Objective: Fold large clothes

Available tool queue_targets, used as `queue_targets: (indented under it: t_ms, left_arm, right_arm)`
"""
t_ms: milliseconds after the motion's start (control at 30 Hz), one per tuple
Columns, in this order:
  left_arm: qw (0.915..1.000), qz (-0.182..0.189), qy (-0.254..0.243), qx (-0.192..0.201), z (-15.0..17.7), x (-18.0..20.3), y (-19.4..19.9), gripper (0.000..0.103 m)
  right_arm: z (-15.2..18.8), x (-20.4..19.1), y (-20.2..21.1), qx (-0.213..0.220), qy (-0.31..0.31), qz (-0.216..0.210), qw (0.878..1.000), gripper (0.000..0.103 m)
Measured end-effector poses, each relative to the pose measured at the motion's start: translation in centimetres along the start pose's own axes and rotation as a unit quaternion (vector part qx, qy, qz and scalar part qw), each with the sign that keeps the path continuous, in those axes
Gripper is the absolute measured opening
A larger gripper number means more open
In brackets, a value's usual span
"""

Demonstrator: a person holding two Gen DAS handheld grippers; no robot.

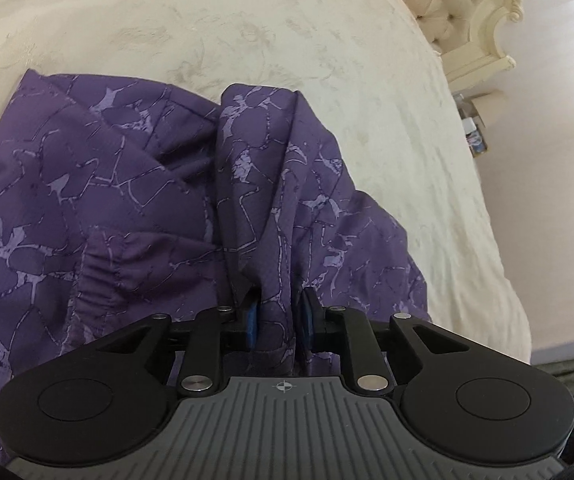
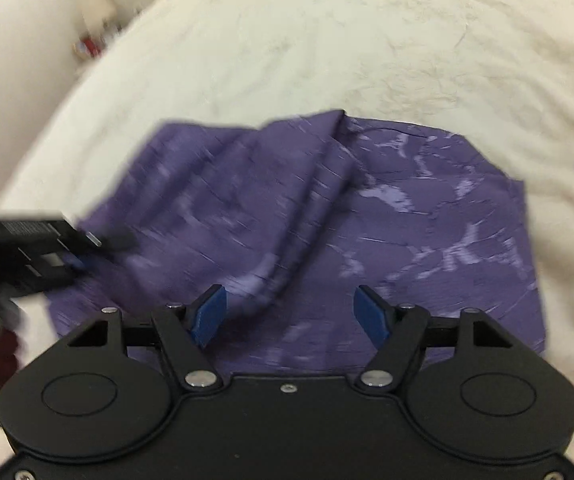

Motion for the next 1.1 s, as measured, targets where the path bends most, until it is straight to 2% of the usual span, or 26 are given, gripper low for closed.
queue_targets:
  t_ms: [67,133,233,267,300,333,400,467,567,700,733,767,800,833,867,900,967,1000,1033,1100]
  left_arm:
    - [1.0000,0.002,0.001,0.000,-0.2,0.1,-0.1,0.019]
    - [1.0000,0.002,-0.002,-0.002,-0.3,0.2,-0.3,0.019]
    - [1.0000,0.006,-0.004,-0.005,0.1,-0.3,-0.1,0.021]
    - [0.9999,0.007,-0.006,-0.008,0.4,-0.9,0.1,0.021]
    - [0.9999,0.007,-0.007,-0.008,0.3,-0.9,0.1,0.021]
    - [0.9999,0.006,-0.007,-0.007,0.3,-1.0,0.1,0.023]
    - [0.9999,0.007,-0.007,-0.005,0.2,-1.5,0.1,0.029]
    - [1.0000,-0.004,-0.003,-0.002,0.1,-2.2,0.0,0.029]
    - [0.9998,-0.016,-0.003,-0.012,0.4,-3.0,-0.7,0.029]
    - [0.9994,-0.025,-0.014,-0.019,0.7,-2.7,-1.3,0.031]
    - [0.9993,-0.024,-0.018,-0.022,0.7,-2.5,-1.5,0.039]
    - [0.9992,-0.022,-0.021,-0.026,0.7,-2.3,-1.8,0.044]
    - [0.9992,-0.018,-0.021,-0.030,0.7,-2.1,-2.1,0.047]
    - [0.9991,-0.015,-0.020,-0.034,0.7,-2.0,-2.3,0.044]
    - [0.9991,-0.009,-0.023,-0.036,0.6,-1.9,-2.3,0.038]
    - [0.9991,-0.006,-0.029,-0.031,0.5,-1.7,-2.1,0.009]
    - [0.9982,-0.024,-0.052,-0.017,0.1,-0.8,-1.2,0.007]
    - [0.9976,-0.022,-0.064,-0.010,0.0,-0.1,-0.4,0.006]
    - [0.9974,-0.015,-0.071,-0.004,0.0,0.7,0.5,0.006]
    - [0.9965,-0.002,-0.083,0.012,0.0,2.1,2.7,0.006]
  right_arm:
    - [-0.1,-0.4,-0.2,0.004,-0.042,-0.036,0.998,0.075]
    - [0.1,-0.9,-1.4,-0.009,-0.088,-0.065,0.994,0.075]
    - [0.4,-0.4,-3.2,-0.021,-0.141,-0.074,0.987,0.075]
    - [0.4,-0.2,-3.7,-0.020,-0.158,-0.079,0.984,0.062]
    - [0.2,-0.1,-3.9,-0.017,-0.170,-0.090,0.981,0.020]
    - [0.1,-0.3,-3.6,-0.017,-0.169,-0.090,0.981,0.011]
    - [-0.6,-0.6,-2.5,-0.007,-0.133,-0.078,0.988,0.011]
    - [-0.8,0.1,-1.8,-0.001,-0.109,-0.049,0.993,0.011]
    - [0.0,2.6,-2.4,-0.014,-0.139,-0.015,0.990,0.011]
    - [-0.4,2.3,-2.6,-0.013,-0.137,-0.021,0.990,0.019]
    - [-0.5,2.2,-2.7,-0.012,-0.136,-0.021,0.990,0.024]
    - [-0.6,2.2,-2.8,-0.014,-0.139,-0.021,0.990,0.033]
    - [-0.4,2.4,-2.9,-0.016,-0.146,-0.024,0.989,0.056]
    - [-0.5,2.4,-3.0,-0.014,-0.158,-0.034,0.987,0.067]
    - [-0.4,2.3,-3.0,-0.009,-0.164,-0.042,0.986,0.068]
    - [-0.6,2.3,-3.1,-0.007,-0.165,-0.045,0.985,0.067]
    - [-1.1,1.9,-3.2,-0.008,-0.147,-0.047,0.988,0.057]
    - [-1.5,1.6,-3.2,-0.007,-0.136,-0.050,0.989,0.033]
    - [-2.0,1.2,-2.8,-0.005,-0.119,-0.050,0.992,0.013]
    - [-3.0,0.3,-1.4,0.010,-0.086,-0.056,0.995,0.013]
Point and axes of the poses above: each gripper's, at about its wrist camera, not at the fingertips, and y roughly against the way its jaws point, x to its right, z to its underside, the point moved 9 cm from there along -y, roughly the way its jaws point, and after that the axes turned 6 degrees about -z, right-handed, at the moved point
